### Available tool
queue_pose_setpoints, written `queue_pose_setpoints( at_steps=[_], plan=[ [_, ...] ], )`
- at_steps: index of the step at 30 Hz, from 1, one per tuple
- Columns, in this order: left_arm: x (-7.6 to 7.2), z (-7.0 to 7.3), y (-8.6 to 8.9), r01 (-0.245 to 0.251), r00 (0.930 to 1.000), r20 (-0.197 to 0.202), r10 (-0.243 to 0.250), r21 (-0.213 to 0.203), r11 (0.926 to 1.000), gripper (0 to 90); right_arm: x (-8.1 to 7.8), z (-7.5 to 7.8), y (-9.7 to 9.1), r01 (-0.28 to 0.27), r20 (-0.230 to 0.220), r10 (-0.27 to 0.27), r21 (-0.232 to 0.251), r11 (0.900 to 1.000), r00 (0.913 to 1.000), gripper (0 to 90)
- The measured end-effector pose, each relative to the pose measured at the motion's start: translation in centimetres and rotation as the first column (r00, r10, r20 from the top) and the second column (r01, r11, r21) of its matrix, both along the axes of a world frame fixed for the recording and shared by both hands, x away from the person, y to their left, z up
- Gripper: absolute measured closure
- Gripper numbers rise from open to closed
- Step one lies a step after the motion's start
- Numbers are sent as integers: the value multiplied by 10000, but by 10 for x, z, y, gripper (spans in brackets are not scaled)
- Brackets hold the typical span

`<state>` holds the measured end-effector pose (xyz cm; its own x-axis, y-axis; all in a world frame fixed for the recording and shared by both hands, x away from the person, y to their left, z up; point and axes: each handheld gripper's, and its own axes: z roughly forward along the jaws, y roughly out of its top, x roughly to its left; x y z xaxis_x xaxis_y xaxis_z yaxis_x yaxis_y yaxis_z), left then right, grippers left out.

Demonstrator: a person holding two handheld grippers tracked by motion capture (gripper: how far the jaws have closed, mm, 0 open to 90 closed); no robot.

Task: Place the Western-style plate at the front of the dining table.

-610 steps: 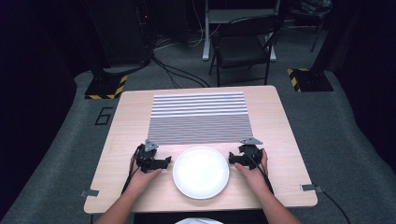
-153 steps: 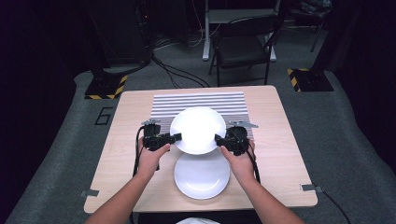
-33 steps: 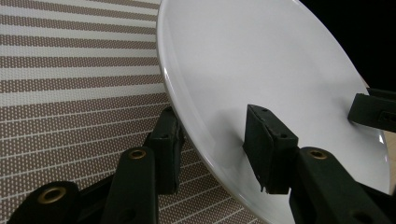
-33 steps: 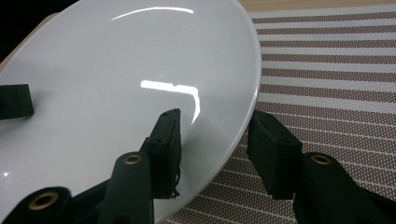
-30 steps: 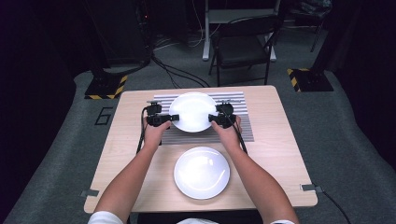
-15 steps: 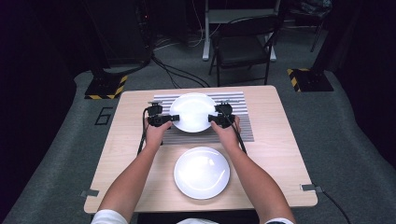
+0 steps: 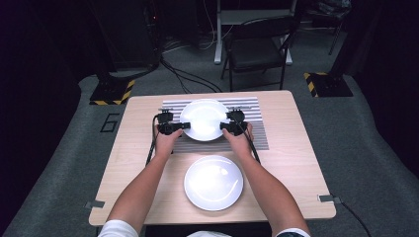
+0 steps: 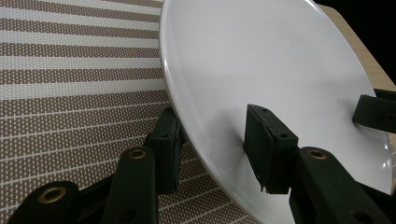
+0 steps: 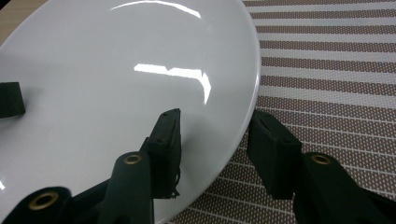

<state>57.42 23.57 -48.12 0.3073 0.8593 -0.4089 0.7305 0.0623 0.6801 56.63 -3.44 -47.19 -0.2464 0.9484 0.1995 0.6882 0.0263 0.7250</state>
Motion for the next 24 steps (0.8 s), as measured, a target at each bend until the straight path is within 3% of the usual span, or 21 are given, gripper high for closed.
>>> queue_pose_setpoints(
  at_steps=[6,24],
  plan=[
    [1,-3,-2,32,10000,93,-34,217,9998,573,3,-4,-1,48,-144,-49,-68,10000,9999,548],
    [5,-14,-8,-81,10000,28,80,183,9998,574,7,-15,-4,145,-331,-147,-78,9999,9993,549]
  ],
)
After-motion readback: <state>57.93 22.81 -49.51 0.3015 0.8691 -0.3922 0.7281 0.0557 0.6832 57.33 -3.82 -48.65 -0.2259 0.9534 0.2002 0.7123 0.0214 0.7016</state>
